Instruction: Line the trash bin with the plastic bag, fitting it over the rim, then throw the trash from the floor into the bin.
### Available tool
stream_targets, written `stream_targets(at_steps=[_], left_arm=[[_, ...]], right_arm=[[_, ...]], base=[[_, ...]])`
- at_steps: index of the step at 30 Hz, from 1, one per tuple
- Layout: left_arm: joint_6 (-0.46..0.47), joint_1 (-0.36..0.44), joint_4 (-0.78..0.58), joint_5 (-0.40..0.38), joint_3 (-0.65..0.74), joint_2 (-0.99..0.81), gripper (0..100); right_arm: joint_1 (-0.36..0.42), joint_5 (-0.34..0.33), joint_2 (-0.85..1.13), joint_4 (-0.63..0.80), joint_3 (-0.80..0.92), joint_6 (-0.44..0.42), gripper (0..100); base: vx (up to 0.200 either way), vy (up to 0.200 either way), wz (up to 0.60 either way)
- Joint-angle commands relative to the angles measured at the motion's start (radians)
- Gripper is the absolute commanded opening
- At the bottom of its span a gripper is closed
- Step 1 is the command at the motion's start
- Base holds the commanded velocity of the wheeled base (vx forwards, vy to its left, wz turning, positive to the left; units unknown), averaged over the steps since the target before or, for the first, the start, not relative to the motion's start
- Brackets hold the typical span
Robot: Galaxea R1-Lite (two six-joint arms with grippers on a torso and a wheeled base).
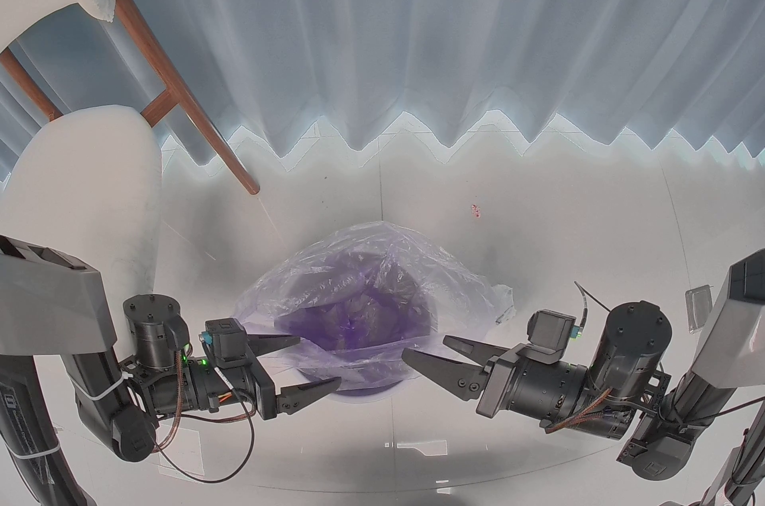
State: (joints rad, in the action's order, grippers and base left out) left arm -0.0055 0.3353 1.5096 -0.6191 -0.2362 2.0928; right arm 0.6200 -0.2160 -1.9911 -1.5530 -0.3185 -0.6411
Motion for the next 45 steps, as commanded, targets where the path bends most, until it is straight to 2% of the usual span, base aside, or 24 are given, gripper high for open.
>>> stream_targets(at_steps=[1, 9, 14, 15, 29, 37, 41, 42, 45], left_arm=[[-0.005, -0.018, 0.0, -0.001, -0.011, 0.006, 100], [0.024, 0.062, 0.001, -0.002, 0.066, 0.036, 100], [0.047, 0.041, -0.002, 0.006, 0.106, 0.036, 100], [0.061, 0.033, -0.002, 0.007, 0.121, 0.036, 0], [0.081, 0.027, -0.003, 0.058, 0.19, 0.085, 0], [0.079, 0.03, 0.0, 0.033, 0.132, 0.052, 0], [0.095, 0.005, 0.0, 0.03, 0.104, 0.024, 0], [0.104, -0.001, 0.0, 0.03, 0.101, 0.018, 100], [0.111, -0.013, 0.0, 0.016, 0.094, -0.019, 100]], right_arm=[[0.006, 0.0, -0.003, -0.016, 0.001, 0.0, 100], [0.003, 0.0, -0.046, -0.016, -0.002, -0.003, 100], [-0.011, 0.021, -0.129, -0.018, -0.034, 0.001, 100], [-0.013, 0.029, -0.126, -0.018, -0.037, 0.001, 100], [-0.013, 0.033, -0.103, -0.018, -0.03, 0.003, 100], [-0.011, 0.033, -0.106, -0.018, -0.028, 0.004, 100], [-0.009, 0.033, -0.103, -0.018, -0.028, 0.006, 100], [-0.009, 0.033, -0.101, -0.018, -0.028, 0.006, 100], [-0.006, 0.035, -0.092, -0.018, -0.028, 0.008, 100]], base=[[0.0, 0.0, 0.0], [0.0, 0.0, 0.0], [0.0, 0.0, 0.0], [0.0, 0.0, 0.0], [0.0, 0.0, 0.0], [0.0, 0.0, 0.0], [0.0, 0.0, 0.0], [0.0, 0.0, 0.0], [0.0, 0.0, 0.0]])
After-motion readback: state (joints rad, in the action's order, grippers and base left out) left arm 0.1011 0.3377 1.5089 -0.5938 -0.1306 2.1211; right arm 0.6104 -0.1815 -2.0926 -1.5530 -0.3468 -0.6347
